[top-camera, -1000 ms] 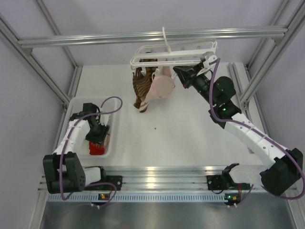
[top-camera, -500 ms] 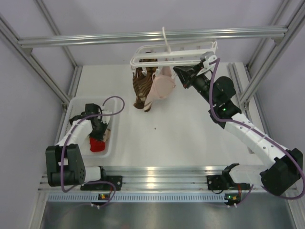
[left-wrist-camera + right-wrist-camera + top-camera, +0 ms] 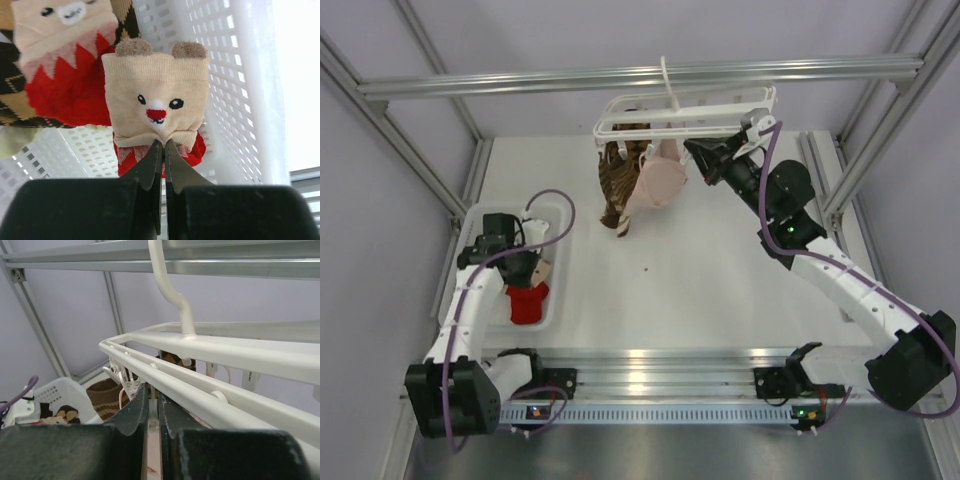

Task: Clip the socks to the hanger
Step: Pick up the sock from the bin, then clamp the sock onto the hanger.

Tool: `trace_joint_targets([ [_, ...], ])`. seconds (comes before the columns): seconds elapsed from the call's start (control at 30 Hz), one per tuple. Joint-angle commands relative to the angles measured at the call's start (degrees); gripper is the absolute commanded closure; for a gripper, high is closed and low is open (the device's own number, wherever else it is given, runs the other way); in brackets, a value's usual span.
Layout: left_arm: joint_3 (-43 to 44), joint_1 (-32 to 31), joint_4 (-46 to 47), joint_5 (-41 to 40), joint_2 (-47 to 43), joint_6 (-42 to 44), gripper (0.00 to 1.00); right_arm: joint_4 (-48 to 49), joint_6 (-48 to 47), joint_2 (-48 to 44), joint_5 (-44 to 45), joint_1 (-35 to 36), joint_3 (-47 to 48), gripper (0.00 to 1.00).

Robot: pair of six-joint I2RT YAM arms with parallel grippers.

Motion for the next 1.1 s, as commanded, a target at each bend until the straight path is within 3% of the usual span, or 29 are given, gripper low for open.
trace_joint_targets([
  [0.0,5.25,-0.06,-4.06,2.55,-3.41,-0.30,1.00,-2.25,0.20,-1.51,-0.74,-0.68,1.26,1.00],
  [0.13,12.36,-0.05,-4.95,7.74,-9.71,-2.75,1.00,-2.34,0.29,-1.51,-0.65,-0.76,1.26,1.00],
  [0.3,15.90,-0.05,2.67,20.20,-18.95,-6.09,1.00,-2.51,0.90,-1.16,-0.91,-0.76,1.70,1.00],
  [0.4,16.87,-0.14,7.95,31.00,-20.72,-6.98,1.00,-2.69,1.43,-0.98,-1.00,-0.68,2.14,1.00],
  [0.57,17.83,-1.89,17.54,37.63,-18.71,-10.85,1.00,-2.34,2.13,-0.98,-1.18,-0.76,2.49,1.00],
  [0.63,17.92,-4.00,22.36,34.83,-16.34,-11.20,1.00,-2.34,2.31,-0.89,-1.09,-0.68,2.67,1.00],
  [0.73,18.80,-17.77,26.24,23.78,-12.30,-7.78,1.00,-2.69,2.83,-0.45,-1.18,-0.68,3.02,1.00],
  [0.77,19.06,-25.20,27.13,20.96,-10.20,-5.86,1.00,-2.78,3.01,-0.28,-1.09,-0.76,3.19,1.00],
  [0.87,19.33,-33.95,32.38,14.26,-6.51,-4.96,1.00,-2.95,3.97,-0.45,-0.91,-0.76,3.28,1.00],
  [1.07,20.21,-41.71,41.78,6.17,1.40,-5.65,1.00,-3.92,8.45,-0.36,-1.62,-1.03,3.98,1.00],
])
